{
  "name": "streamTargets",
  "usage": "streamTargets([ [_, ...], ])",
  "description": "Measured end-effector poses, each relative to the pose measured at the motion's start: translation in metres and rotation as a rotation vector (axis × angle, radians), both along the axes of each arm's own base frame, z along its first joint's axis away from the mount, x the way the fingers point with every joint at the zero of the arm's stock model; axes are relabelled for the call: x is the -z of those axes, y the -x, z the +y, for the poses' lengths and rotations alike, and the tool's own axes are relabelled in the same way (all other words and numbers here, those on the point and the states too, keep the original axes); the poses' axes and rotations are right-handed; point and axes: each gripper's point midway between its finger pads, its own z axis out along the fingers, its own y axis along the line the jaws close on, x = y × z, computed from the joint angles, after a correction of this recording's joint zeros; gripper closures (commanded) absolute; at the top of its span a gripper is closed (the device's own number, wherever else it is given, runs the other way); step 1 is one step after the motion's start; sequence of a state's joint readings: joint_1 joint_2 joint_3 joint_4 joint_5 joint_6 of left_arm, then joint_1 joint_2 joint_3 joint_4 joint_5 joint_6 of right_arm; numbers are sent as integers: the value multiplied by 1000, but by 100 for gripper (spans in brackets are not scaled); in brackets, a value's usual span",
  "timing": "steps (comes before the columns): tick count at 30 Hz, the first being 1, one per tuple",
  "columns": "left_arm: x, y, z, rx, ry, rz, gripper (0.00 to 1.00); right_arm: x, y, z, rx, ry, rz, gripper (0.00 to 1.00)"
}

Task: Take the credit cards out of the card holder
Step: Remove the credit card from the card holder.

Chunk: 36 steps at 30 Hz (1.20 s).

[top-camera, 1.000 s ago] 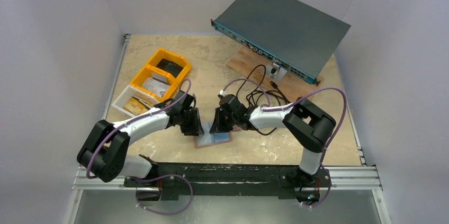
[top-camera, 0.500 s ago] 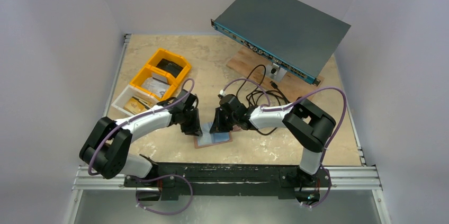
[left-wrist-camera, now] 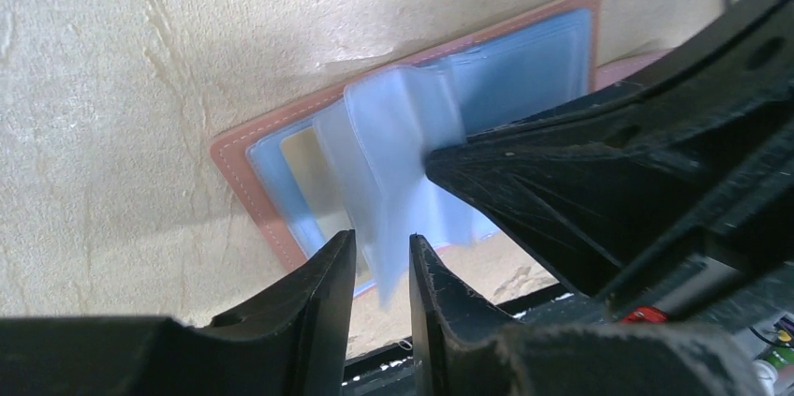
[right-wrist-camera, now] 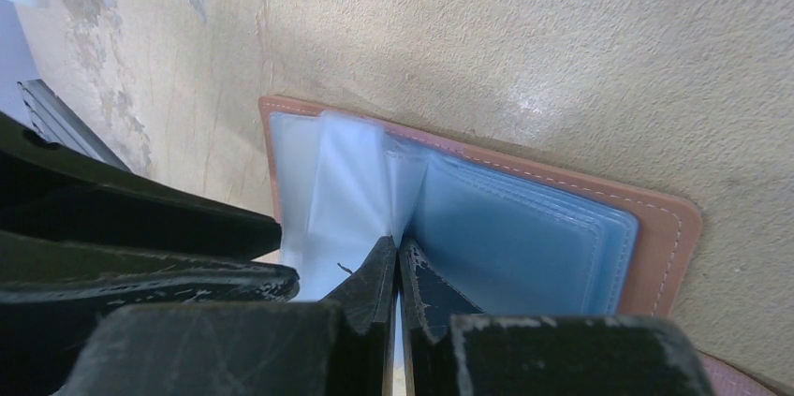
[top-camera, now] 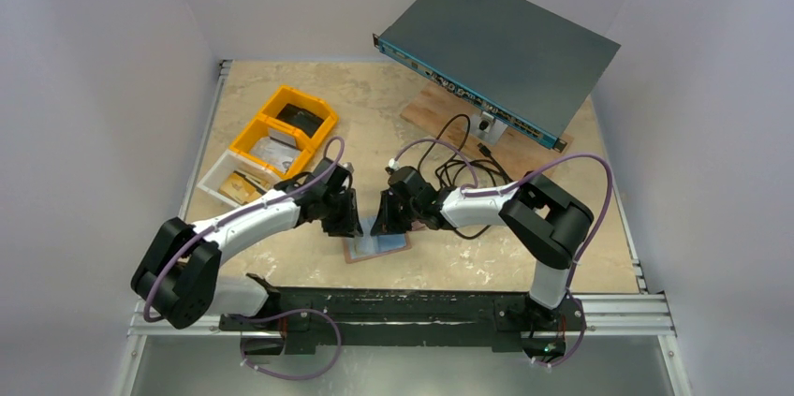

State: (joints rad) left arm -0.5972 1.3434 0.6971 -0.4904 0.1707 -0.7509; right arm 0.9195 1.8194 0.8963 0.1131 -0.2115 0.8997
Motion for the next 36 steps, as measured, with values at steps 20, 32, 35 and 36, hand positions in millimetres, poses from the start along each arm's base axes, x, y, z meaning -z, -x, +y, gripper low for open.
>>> streamTargets([
  [20,13,-7,-14,-6,36,35,100,-1,0,0,0,-1,-1,96],
  [32,0,-4,-10,0,24,25,98,-28,9,-9,-8,27,-16,63],
  [35,-9,-6,-13,9,43,12,90,-49,5,-11,6,15,-54,60],
  [36,-12,-7,-15,15,52,8,88,-56,2,-12,15,12,-71,60],
])
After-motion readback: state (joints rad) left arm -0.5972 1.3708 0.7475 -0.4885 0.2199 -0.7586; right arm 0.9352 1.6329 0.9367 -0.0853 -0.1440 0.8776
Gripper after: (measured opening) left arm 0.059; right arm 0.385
